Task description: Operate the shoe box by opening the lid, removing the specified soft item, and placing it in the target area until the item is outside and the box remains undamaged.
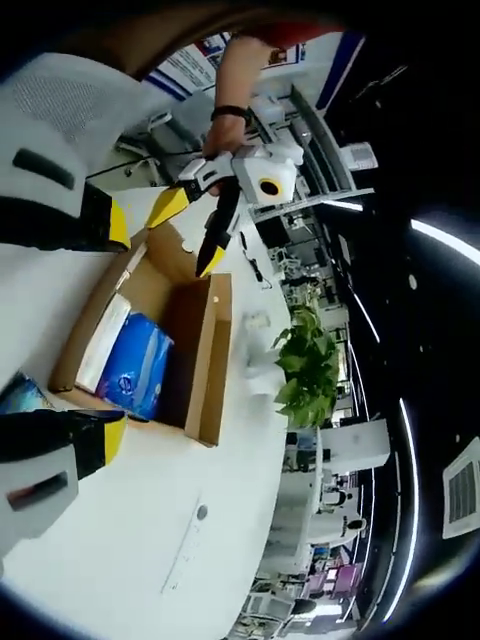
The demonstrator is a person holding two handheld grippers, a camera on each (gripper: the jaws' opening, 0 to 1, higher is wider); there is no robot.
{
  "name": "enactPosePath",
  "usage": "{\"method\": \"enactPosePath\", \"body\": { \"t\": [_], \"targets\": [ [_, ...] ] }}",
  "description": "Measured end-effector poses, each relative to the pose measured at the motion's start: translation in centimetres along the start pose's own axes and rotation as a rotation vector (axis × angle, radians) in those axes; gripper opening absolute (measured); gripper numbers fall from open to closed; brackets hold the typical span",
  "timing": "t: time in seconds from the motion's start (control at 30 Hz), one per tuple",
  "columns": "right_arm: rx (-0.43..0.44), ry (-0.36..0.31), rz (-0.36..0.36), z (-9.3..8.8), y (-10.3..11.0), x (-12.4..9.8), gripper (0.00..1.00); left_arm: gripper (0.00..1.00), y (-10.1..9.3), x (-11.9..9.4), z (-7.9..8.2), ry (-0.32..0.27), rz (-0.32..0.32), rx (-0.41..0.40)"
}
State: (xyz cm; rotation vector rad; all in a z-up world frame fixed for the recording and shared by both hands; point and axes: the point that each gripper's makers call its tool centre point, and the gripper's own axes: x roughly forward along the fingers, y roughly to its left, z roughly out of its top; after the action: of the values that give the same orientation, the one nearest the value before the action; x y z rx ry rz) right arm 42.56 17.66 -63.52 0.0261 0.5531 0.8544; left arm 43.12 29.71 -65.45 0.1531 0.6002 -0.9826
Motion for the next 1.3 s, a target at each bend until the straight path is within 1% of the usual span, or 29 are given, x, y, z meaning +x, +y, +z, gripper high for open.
{"method": "enactPosePath", "body": {
  "t": [0.07, 0.1, 0.2, 0.4, 0.53, 0.77, 0.87, 0.93, 1.1, 1.3],
  "targets": [
    [0.011, -0.004, 0.007, 0.0, 0.6, 0.4, 0.62, 0.62, 0.1, -0.2, -0.2, -0.005, 0.000, -0.001],
    [0.012, -0.002, 0.012, 0.0, 0.9, 0.6, 0.62, 0.62, -0.3, -0.5, -0.1, -0.008, 0.001, -0.004],
    [0.012, 0.009, 0.021, -0.2, 1.6, 1.2, 0.61, 0.62, 0.1, -0.8, 0.0, -0.022, 0.003, -0.017],
    [0.029, 0.009, 0.037, -0.2, 2.3, 2.3, 0.61, 0.62, 0.5, -1.2, -0.1, -0.036, 0.005, -0.029],
    [0.021, 0.020, 0.043, 0.0, 2.6, 2.9, 0.61, 0.62, 1.1, -1.3, -0.5, -0.027, 0.006, -0.031],
    [-0.005, 0.038, 0.050, 0.4, 2.5, 3.4, 0.60, 0.61, 1.4, -1.2, -0.5, -0.027, 0.005, -0.037],
    [-0.019, 0.045, 0.073, 0.7, 2.7, 3.6, 0.60, 0.61, 1.5, -1.0, -0.6, -0.018, 0.000, -0.034],
    [-0.036, 0.055, 0.067, 0.8, 2.3, 3.8, 0.60, 0.61, 1.7, -0.8, -0.6, -0.013, -0.002, -0.033],
    [-0.053, 0.058, 0.062, 1.6, 1.6, 4.0, 0.59, 0.61, 1.8, -0.4, -0.2, -0.013, 0.001, -0.026],
    [-0.081, 0.094, 0.053, 1.6, 1.1, 4.4, 0.57, 0.60, 1.9, 0.1, 0.1, 0.006, 0.002, -0.020]
  ]
}}
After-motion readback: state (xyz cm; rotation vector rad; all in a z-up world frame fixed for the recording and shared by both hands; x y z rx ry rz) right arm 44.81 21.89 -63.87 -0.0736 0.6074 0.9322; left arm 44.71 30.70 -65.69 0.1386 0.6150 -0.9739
